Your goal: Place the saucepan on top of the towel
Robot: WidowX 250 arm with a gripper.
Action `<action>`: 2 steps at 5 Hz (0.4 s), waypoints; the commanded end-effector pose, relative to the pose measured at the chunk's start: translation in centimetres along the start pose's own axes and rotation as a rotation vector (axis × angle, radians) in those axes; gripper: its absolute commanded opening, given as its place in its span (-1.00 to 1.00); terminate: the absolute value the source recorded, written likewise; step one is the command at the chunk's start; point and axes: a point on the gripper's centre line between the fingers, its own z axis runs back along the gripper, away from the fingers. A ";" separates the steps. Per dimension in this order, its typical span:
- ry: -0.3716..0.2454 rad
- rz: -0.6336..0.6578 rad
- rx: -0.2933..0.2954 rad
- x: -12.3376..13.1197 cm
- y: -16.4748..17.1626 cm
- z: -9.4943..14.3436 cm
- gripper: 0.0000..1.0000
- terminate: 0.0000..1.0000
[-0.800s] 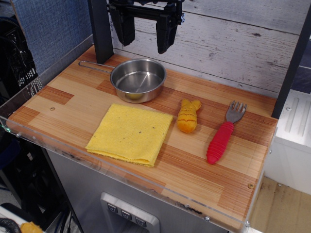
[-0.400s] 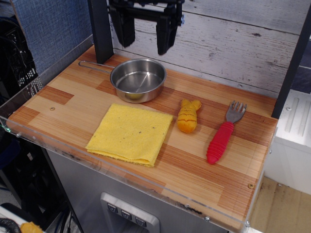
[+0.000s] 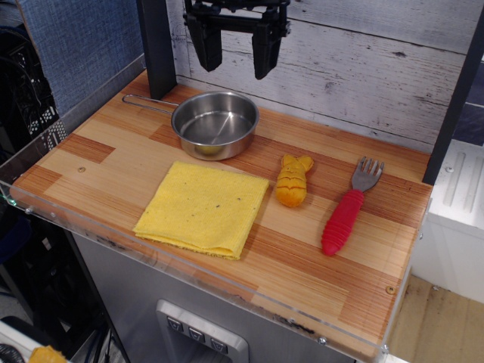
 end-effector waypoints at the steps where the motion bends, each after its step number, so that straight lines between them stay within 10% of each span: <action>1: -0.080 -0.020 0.085 1.7 1.6 -1.9 1.00 -1.00; 2: -0.087 -0.018 0.121 0.8 0.8 -3.5 1.00 -1.00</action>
